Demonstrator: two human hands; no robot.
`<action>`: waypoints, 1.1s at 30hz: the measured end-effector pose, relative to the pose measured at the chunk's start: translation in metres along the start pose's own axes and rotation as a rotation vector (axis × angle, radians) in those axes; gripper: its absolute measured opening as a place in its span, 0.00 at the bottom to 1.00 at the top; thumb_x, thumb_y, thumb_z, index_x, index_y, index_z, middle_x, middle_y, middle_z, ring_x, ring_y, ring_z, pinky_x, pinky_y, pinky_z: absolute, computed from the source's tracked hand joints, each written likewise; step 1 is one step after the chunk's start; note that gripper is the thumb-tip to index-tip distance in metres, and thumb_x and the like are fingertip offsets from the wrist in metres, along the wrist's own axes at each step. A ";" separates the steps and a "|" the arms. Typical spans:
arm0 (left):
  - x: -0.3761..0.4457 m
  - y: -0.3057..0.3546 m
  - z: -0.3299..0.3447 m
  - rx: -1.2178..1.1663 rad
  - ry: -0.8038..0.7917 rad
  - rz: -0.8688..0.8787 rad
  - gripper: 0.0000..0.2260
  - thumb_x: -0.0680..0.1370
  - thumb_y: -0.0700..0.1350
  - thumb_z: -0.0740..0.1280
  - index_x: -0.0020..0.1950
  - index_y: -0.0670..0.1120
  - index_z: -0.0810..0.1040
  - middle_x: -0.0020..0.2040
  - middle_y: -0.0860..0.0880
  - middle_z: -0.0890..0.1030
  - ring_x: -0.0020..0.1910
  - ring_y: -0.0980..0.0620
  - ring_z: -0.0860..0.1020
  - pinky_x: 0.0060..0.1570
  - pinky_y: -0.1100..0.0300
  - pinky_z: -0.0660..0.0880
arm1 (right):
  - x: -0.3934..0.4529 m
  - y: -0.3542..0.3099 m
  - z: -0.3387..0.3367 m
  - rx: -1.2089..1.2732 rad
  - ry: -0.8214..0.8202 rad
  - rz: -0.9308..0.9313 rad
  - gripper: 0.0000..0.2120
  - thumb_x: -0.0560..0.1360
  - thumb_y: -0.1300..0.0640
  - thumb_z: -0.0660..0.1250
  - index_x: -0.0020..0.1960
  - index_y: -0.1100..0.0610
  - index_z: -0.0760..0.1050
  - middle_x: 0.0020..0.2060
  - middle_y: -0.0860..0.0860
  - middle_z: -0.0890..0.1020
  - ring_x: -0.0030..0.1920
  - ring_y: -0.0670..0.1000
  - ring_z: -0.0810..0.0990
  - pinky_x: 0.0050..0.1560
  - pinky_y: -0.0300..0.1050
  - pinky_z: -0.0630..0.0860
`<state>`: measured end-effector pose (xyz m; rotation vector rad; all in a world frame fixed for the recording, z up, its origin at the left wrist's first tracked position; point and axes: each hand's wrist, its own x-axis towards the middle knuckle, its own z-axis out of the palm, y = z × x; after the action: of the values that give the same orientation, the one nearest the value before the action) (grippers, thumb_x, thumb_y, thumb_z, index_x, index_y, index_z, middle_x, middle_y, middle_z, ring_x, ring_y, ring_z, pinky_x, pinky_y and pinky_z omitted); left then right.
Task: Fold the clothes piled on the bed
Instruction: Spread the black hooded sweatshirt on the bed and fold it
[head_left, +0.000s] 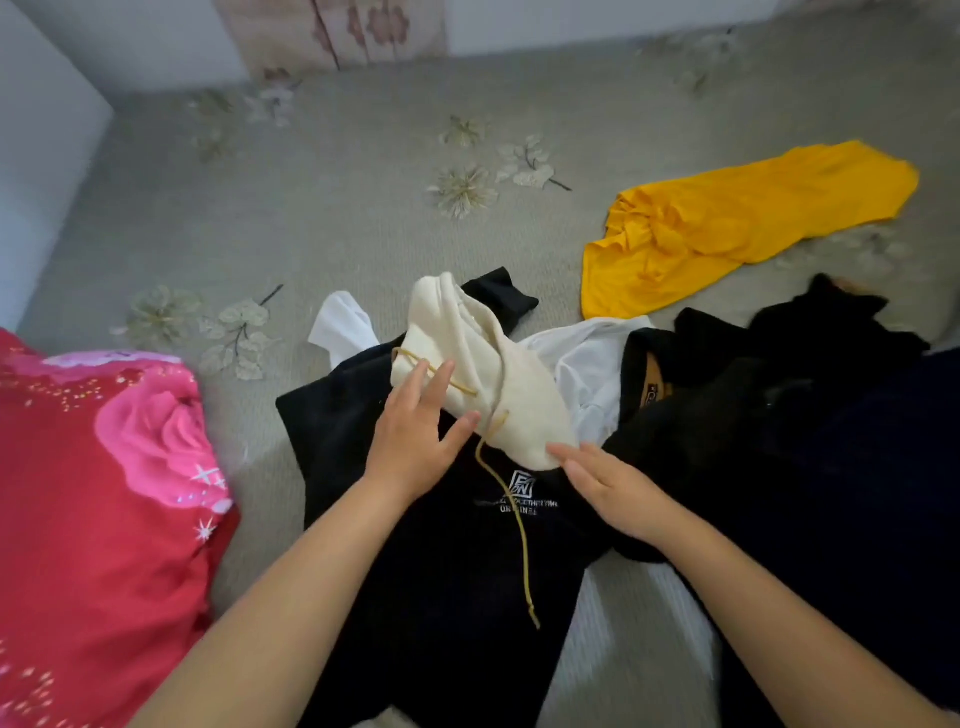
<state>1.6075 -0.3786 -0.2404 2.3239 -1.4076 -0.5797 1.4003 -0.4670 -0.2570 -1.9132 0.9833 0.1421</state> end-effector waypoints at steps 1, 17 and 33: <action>0.006 -0.001 0.002 0.064 -0.008 -0.012 0.32 0.75 0.62 0.56 0.75 0.51 0.54 0.75 0.44 0.54 0.73 0.45 0.53 0.68 0.48 0.57 | 0.005 0.003 0.008 -0.052 0.044 0.038 0.20 0.80 0.50 0.53 0.72 0.46 0.59 0.60 0.48 0.69 0.67 0.49 0.66 0.62 0.38 0.64; 0.090 -0.057 0.024 0.203 -0.008 -0.065 0.31 0.78 0.57 0.56 0.76 0.48 0.48 0.74 0.42 0.57 0.74 0.44 0.53 0.70 0.45 0.55 | 0.077 0.028 -0.059 -0.614 0.946 0.096 0.38 0.53 0.53 0.82 0.59 0.58 0.71 0.29 0.61 0.73 0.27 0.59 0.73 0.28 0.48 0.71; 0.108 -0.059 0.034 0.048 -0.182 0.002 0.32 0.76 0.52 0.64 0.75 0.55 0.49 0.41 0.49 0.74 0.42 0.51 0.73 0.43 0.59 0.66 | 0.077 0.085 -0.016 -0.540 0.565 0.070 0.32 0.60 0.59 0.79 0.63 0.55 0.75 0.29 0.58 0.75 0.20 0.53 0.69 0.19 0.32 0.50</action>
<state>1.6787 -0.4524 -0.3162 2.3565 -1.5181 -0.7821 1.3892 -0.5431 -0.3436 -2.4834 1.4995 -0.1162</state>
